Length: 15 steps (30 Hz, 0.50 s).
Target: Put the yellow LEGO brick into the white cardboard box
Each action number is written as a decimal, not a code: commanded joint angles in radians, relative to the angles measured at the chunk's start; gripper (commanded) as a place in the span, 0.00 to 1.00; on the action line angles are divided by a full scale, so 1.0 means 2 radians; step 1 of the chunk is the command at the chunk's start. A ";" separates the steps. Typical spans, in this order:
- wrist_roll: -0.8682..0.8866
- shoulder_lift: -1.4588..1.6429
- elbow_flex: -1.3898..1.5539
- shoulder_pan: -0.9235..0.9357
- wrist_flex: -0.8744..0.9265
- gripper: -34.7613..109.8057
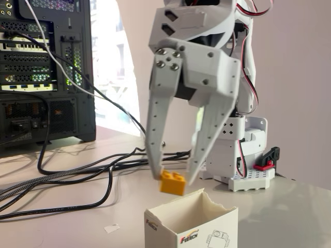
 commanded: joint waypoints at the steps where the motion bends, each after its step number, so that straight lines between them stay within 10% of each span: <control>1: 0.009 0.033 -0.029 -0.019 -0.014 0.18; 15: -0.002 0.049 -0.021 -0.007 0.006 0.33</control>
